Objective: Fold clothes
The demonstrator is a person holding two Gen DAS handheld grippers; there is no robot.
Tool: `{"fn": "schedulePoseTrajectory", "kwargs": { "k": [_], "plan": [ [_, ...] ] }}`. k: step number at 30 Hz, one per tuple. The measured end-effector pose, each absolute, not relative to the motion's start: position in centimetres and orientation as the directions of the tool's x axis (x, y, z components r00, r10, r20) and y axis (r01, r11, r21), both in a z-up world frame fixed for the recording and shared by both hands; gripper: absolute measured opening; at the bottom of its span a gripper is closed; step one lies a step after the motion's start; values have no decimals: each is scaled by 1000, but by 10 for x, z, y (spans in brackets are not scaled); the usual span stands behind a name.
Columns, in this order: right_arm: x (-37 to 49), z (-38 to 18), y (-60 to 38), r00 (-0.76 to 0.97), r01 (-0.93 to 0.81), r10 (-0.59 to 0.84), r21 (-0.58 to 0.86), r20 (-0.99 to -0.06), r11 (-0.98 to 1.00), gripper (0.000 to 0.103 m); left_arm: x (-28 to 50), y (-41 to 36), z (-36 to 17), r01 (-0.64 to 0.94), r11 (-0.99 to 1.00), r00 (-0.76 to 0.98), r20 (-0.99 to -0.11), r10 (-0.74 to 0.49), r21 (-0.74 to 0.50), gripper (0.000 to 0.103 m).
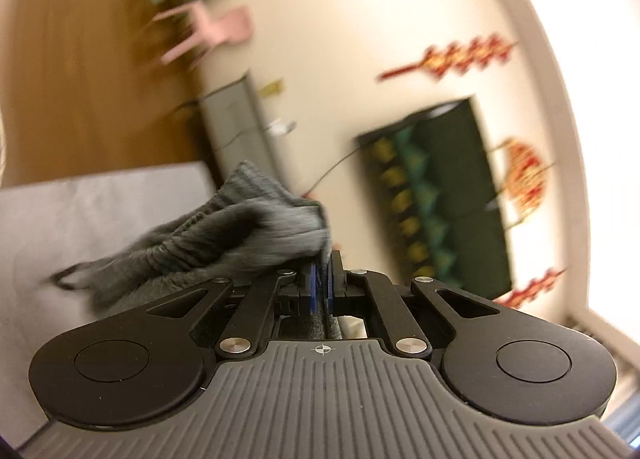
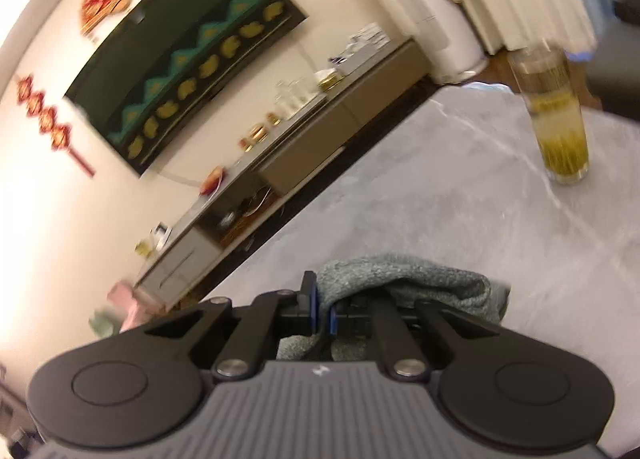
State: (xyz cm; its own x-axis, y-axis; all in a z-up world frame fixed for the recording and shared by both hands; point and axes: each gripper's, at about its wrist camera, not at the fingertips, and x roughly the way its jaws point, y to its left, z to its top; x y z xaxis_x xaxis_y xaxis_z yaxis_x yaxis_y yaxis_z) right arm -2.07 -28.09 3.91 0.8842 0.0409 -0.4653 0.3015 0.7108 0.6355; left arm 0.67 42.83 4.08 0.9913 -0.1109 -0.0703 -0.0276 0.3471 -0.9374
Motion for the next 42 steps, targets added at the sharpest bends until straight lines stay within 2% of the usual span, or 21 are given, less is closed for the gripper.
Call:
{"fn": "schedulePoseTrajectory", "kwargs": {
  "k": [1,3,6,9,11,12,15,17,19,21,24,25,26,28,30,34,35,37,39,41,42],
  "plan": [
    [-21,51,-286,877,293,59,628,-476,721,6,7,428,55,-37,357,992,-77,-98,-933,0],
    [-8,60,-297,843,301,100,618,-529,726,6,34,428,77,-121,404,984,-165,-74,-907,0],
    [57,45,-299,749,340,152,571,-644,747,6,129,412,75,-316,495,921,-387,-43,-809,0],
    [154,-19,-308,611,391,214,526,-762,755,13,214,412,13,-521,530,785,-619,-11,-669,0],
    [213,-63,-315,509,415,238,478,-827,774,30,267,416,-31,-633,540,662,-749,4,-556,0],
    [225,-77,-323,513,438,239,491,-825,753,30,278,418,-44,-652,542,636,-772,9,-531,0],
    [219,-74,-338,619,411,195,526,-761,745,33,256,423,-45,-591,554,712,-702,15,-587,1],
    [190,-58,-339,722,342,155,543,-674,767,53,234,421,-38,-545,600,748,-663,33,-585,1],
    [159,-50,-333,782,307,74,485,-619,819,59,213,416,-38,-503,610,775,-632,4,-612,1],
    [142,-59,-322,778,279,44,408,-627,869,59,207,407,-41,-462,630,783,-621,-42,-625,1],
    [149,-85,-314,702,258,23,285,-711,923,44,204,384,-54,-427,695,753,-653,-82,-579,2],
    [154,-93,-316,677,278,-9,244,-736,929,36,197,379,-61,-440,701,738,-671,-74,-561,2],
    [158,-96,-325,671,317,-46,230,-740,920,19,194,377,-68,-457,701,724,-687,-64,-548,2],
    [162,-98,-344,680,387,-96,244,-727,889,1,185,376,-81,-489,693,702,-710,-47,-529,3],
    [159,-95,-363,704,439,-94,327,-704,837,2,171,381,-92,-512,667,704,-710,-36,-541,1],
    [148,-66,-345,790,330,-81,311,-608,891,40,149,391,-105,-519,617,730,-682,-39,-591,0],
    [148,-59,-336,807,286,-66,291,-587,913,41,147,393,-107,-512,614,736,-675,-47,-601,0],
    [165,-68,-337,760,325,-110,229,-640,918,39,142,397,-107,-511,609,743,-668,-41,-606,1],
    [176,-81,-351,689,440,-200,183,-697,879,20,134,404,-101,-522,589,755,-656,-19,-617,2],
    [174,-79,-360,642,541,-298,143,-706,829,27,124,417,-93,-521,556,783,-621,9,-648,4],
    [171,-71,-361,629,578,-345,123,-696,807,26,117,426,-89,-523,536,799,-600,37,-663,13]
  ]
}}
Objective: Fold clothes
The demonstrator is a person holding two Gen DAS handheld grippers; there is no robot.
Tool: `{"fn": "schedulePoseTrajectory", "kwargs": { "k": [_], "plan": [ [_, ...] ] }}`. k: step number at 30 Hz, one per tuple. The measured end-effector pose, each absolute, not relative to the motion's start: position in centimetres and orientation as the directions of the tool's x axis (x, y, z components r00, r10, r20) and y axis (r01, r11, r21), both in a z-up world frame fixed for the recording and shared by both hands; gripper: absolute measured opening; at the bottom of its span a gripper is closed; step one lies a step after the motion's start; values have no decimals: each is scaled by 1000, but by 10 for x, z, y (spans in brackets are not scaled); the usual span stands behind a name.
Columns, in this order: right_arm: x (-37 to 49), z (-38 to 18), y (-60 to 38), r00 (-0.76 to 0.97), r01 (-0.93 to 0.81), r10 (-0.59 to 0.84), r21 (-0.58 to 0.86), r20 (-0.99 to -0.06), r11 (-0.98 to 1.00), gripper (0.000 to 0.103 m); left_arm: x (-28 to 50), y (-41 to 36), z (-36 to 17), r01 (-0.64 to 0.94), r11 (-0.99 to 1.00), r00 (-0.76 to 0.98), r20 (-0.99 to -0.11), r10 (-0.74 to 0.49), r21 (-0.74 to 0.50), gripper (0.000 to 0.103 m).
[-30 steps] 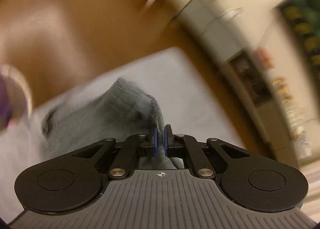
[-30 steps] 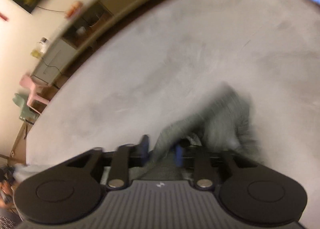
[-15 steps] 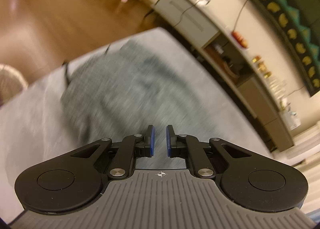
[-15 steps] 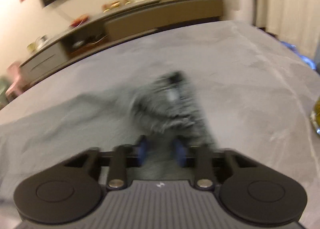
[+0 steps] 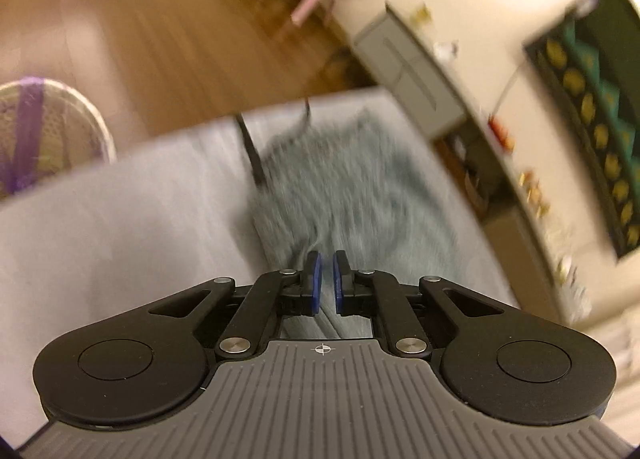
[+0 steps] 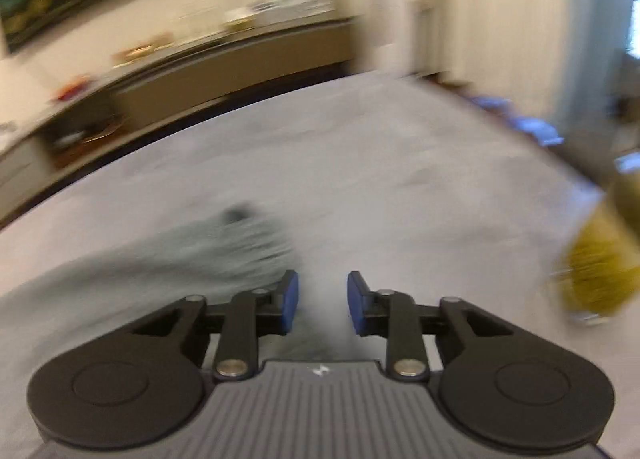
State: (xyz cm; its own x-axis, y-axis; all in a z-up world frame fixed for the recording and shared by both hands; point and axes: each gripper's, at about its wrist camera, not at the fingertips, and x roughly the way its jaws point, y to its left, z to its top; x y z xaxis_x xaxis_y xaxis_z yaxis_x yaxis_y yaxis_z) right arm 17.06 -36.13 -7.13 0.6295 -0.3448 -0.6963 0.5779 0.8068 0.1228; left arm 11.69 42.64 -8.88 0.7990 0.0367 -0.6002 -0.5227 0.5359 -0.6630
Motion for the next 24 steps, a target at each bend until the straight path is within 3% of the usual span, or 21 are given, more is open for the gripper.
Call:
{"fn": "schedulePoseTrajectory", "kwargs": {
  "k": [1,3,5,8,11,13,15,16,19,22,24],
  "plan": [
    [167,-64,-362,615,613,-390,104,-685,783,26,111,438,-85,-529,516,811,-581,72,-674,19],
    [156,-33,-343,689,573,-352,180,-633,799,27,100,460,-79,-536,482,826,-549,129,-693,27],
    [146,-5,-312,763,486,-276,237,-584,841,35,99,476,-83,-530,479,829,-547,118,-699,33],
    [137,9,-219,815,176,56,339,-577,924,48,115,481,-96,-479,505,830,-558,-6,-718,39],
    [133,-8,-89,650,-195,437,420,-622,886,47,135,466,-100,-446,589,811,-583,-52,-674,42],
    [123,-20,-11,534,-372,554,412,-639,832,48,144,455,-98,-417,657,808,-587,-49,-628,39],
    [123,-36,46,476,-455,574,372,-666,809,49,148,448,-95,-385,701,812,-582,-52,-600,25],
    [125,-43,63,476,-467,556,340,-681,816,49,148,447,-95,-375,706,814,-578,-59,-600,23],
    [126,-54,106,479,-542,553,266,-682,797,41,145,443,-94,-344,718,821,-565,-82,-605,15],
    [125,-62,134,433,-593,524,206,-734,779,0,133,449,-88,-320,705,845,-528,-90,-633,7],
    [117,-63,144,397,-635,514,177,-760,752,0,125,461,-81,-305,668,871,-483,-93,-679,5]
  ]
}}
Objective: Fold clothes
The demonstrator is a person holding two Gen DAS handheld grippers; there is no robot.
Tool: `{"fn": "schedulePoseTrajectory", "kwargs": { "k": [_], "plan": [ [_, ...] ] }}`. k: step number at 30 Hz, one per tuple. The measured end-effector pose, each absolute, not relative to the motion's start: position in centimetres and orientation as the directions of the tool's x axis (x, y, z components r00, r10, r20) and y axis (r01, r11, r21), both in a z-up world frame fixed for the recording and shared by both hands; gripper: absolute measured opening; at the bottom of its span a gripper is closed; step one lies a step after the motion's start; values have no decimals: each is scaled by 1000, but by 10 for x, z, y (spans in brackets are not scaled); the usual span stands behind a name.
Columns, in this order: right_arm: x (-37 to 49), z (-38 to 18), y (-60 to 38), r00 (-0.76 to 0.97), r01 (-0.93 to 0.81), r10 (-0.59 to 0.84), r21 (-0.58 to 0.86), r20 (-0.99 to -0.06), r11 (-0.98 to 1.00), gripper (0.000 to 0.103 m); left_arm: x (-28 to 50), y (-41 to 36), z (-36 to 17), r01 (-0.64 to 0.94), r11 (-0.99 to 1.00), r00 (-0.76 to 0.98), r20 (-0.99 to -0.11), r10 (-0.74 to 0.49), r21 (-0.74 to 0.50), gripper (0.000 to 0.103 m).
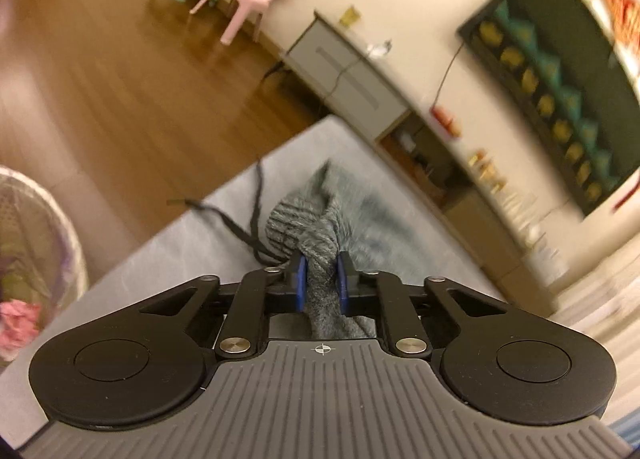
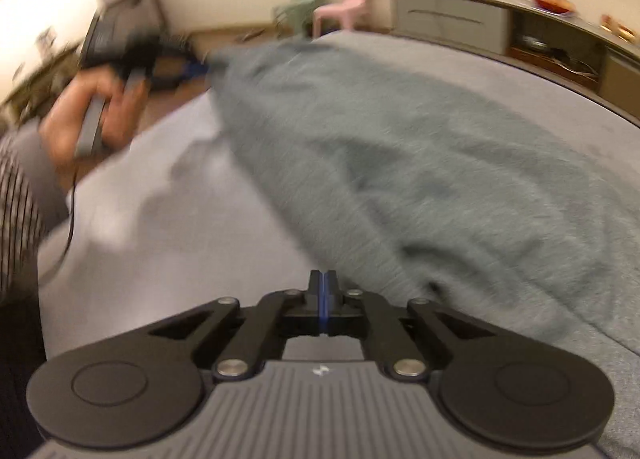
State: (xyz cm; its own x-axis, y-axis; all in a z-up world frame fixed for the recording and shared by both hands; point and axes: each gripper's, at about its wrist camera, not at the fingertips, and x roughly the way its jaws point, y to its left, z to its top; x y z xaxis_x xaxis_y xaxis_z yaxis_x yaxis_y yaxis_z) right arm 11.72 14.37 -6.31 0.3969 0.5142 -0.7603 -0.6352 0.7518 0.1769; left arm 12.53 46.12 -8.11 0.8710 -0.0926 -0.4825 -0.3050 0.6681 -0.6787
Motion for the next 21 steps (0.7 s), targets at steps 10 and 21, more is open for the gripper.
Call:
{"fn": "schedulePoseTrajectory", "kwargs": {
  "k": [10,21],
  "plan": [
    [116,-31,127,516,-531,592,311,-619,788,59,117,470,-78,-370,677,841,-540,-47,-636,14],
    [105,-66,164,386,-608,542,237,-746,758,11,115,380,-47,-174,885,822,-558,-111,-432,16]
  ]
}}
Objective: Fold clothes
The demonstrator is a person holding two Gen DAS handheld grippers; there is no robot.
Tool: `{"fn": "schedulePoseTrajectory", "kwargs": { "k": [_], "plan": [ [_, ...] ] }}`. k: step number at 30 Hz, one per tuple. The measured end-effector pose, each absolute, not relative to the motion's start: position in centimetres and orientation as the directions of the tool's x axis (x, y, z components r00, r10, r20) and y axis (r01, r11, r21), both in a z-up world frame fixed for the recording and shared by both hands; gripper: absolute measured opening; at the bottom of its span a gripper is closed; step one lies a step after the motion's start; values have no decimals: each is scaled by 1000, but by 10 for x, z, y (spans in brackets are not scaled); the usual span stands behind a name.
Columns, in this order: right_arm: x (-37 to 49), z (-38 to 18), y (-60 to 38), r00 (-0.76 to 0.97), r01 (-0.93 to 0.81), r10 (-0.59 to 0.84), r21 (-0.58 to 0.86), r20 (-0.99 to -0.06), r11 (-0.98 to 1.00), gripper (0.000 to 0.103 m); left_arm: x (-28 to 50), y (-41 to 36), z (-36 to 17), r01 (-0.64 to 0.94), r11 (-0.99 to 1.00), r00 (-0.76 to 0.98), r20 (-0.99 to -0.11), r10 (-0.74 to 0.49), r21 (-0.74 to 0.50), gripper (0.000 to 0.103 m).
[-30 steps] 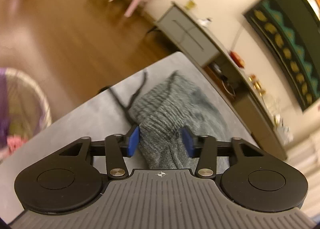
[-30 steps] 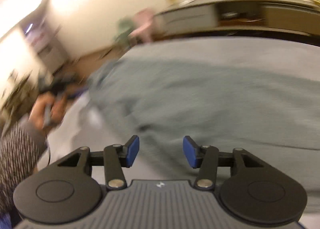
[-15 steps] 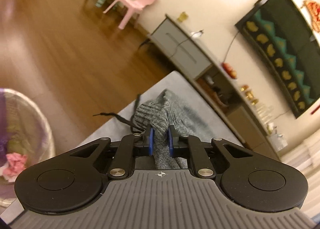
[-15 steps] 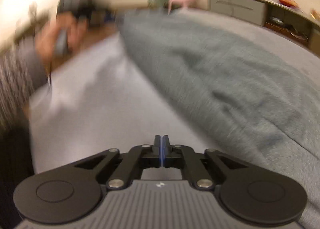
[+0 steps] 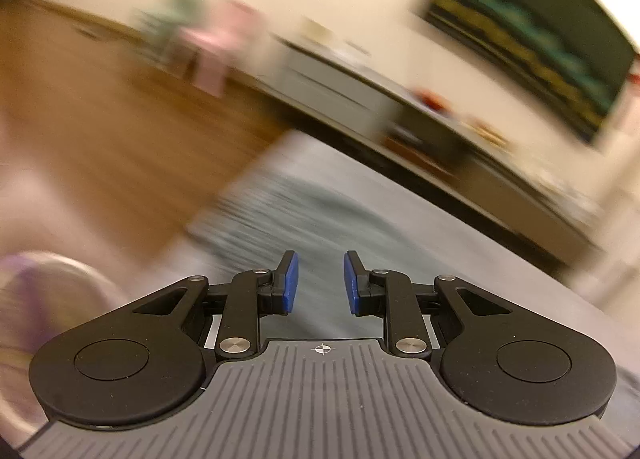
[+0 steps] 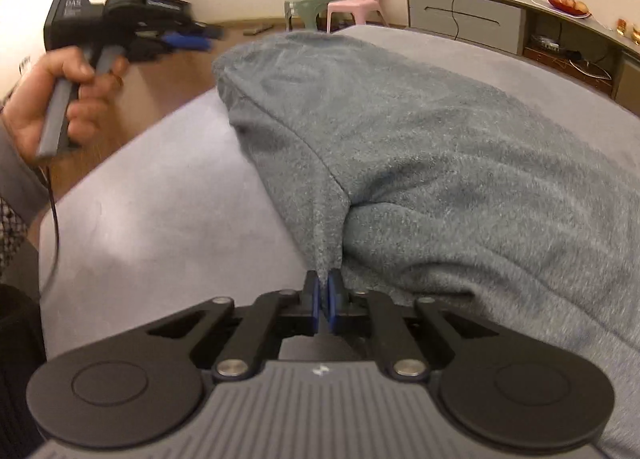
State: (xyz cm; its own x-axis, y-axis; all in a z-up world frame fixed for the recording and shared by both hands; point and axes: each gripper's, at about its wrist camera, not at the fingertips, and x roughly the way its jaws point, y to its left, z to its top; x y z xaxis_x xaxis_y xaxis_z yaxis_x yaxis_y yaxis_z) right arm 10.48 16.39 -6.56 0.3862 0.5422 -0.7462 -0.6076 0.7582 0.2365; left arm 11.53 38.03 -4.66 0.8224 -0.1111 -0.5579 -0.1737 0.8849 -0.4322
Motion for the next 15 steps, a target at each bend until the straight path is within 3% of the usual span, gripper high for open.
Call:
{"fn": "schedulePoseTrajectory", "kwargs": {
  "k": [1,2,3,4,5,6,10,12,13,14,15],
  "plan": [
    [106,-65,160,376,-589,564,280,-735,758,17,120,368,-48,-111,886,810,-558,-183,-451,16],
    [108,-65,155,367,-570,586,323,-723,755,32,126,355,-52,-57,889,789,-566,-239,-455,18],
    [113,-66,148,342,-528,631,413,-697,742,41,132,342,-57,-30,898,768,-586,-260,-438,20],
    [123,-68,138,338,-432,672,526,-659,733,58,137,332,-61,-26,908,754,-604,-257,-419,20],
    [132,-70,128,340,-329,710,629,-617,704,67,141,326,-65,-28,912,742,-620,-255,-409,20],
    [140,-76,117,356,-213,732,712,-581,669,69,145,323,-69,-31,912,731,-632,-258,-409,20],
    [166,-93,107,390,70,777,857,-495,511,70,150,322,-82,-52,908,705,-659,-261,-415,20],
    [173,-94,113,399,120,774,865,-492,488,70,148,326,-88,-62,901,697,-664,-269,-430,20],
    [177,-95,116,403,145,772,867,-491,476,65,147,329,-91,-64,894,693,-664,-280,-444,20],
    [179,-93,120,401,137,770,864,-496,485,41,147,333,-92,-68,887,692,-662,-287,-456,20],
    [179,-90,123,402,108,769,860,-497,499,25,147,336,-92,-75,883,696,-659,-287,-464,20]
  ]
}}
